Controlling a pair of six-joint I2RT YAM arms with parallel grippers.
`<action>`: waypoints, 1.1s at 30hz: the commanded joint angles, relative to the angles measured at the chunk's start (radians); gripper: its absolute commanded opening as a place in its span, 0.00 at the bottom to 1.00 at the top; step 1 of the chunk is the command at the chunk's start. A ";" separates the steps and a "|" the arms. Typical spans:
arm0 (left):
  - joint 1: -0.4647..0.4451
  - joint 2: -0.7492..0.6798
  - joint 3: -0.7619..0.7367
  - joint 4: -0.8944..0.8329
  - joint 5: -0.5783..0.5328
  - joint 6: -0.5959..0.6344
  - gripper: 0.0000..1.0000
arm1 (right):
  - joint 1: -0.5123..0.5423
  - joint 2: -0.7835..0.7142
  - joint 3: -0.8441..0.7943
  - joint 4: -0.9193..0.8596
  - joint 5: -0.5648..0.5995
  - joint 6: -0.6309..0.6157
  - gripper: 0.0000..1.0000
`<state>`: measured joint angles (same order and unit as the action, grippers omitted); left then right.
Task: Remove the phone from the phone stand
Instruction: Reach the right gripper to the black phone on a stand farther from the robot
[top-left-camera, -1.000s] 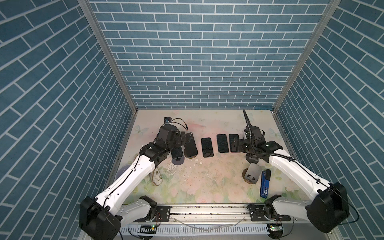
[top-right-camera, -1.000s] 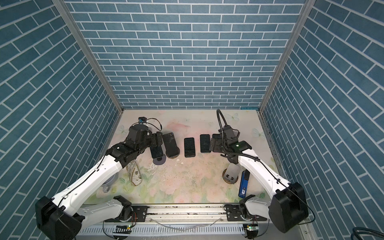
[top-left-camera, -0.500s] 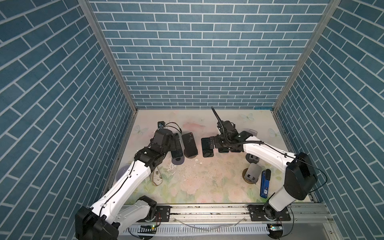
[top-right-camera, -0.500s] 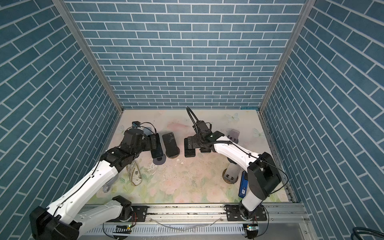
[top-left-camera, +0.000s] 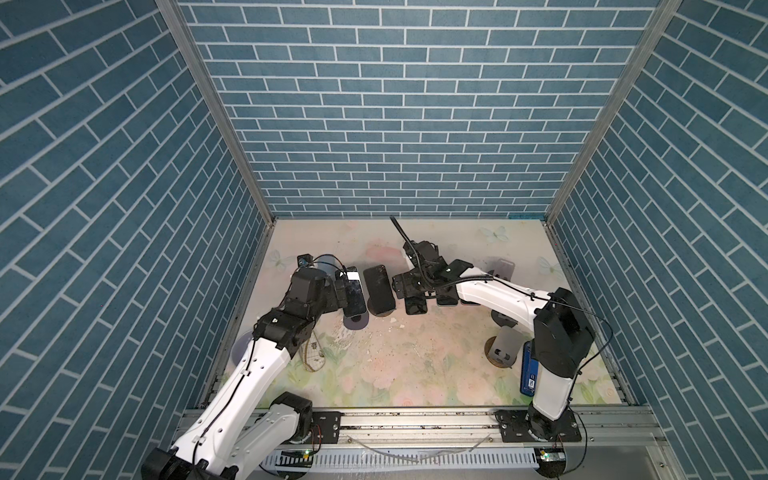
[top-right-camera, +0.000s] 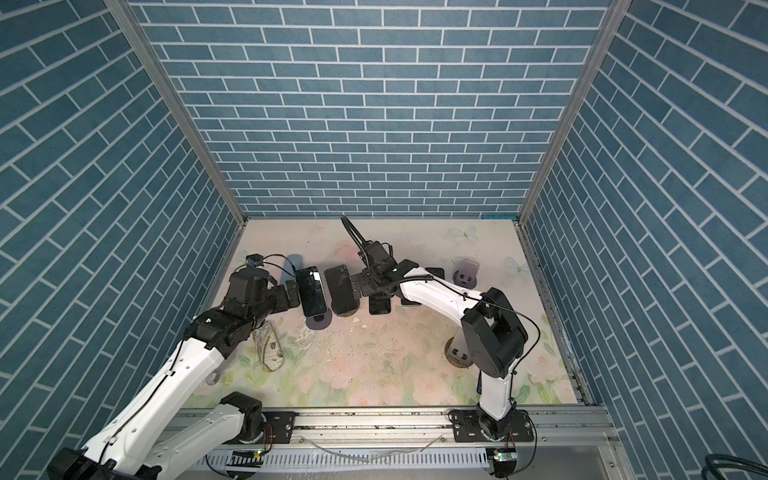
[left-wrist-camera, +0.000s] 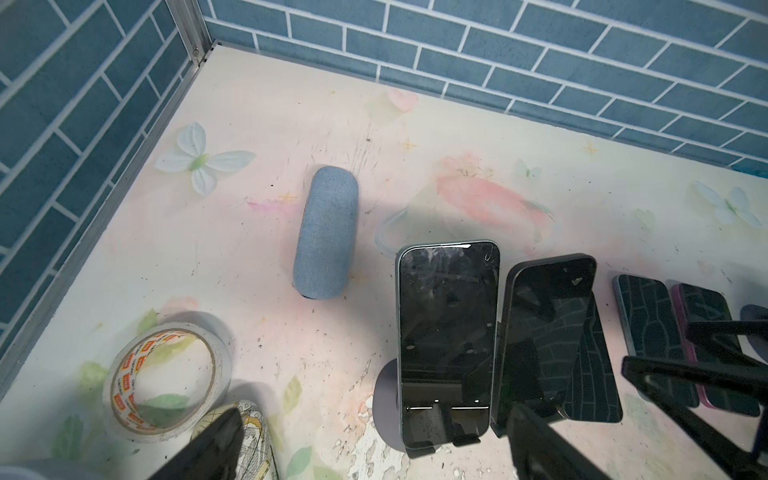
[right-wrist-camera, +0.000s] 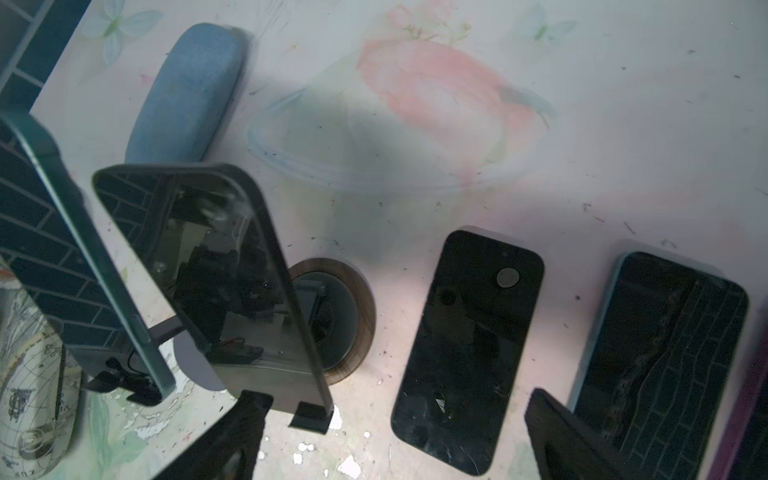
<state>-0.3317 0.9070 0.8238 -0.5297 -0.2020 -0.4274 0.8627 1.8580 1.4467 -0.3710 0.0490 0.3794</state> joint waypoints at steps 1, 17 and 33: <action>0.016 -0.026 -0.018 -0.030 0.010 0.001 1.00 | 0.034 0.046 0.095 0.032 0.034 -0.084 0.99; 0.040 -0.050 -0.076 0.038 0.045 -0.044 1.00 | 0.108 0.152 0.194 0.064 0.144 -0.111 0.99; 0.042 -0.049 -0.088 0.044 0.059 -0.050 1.00 | 0.139 0.210 0.233 0.067 0.135 -0.072 0.99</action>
<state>-0.2974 0.8650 0.7513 -0.4950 -0.1467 -0.4755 0.9947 2.0468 1.6283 -0.3126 0.1722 0.3065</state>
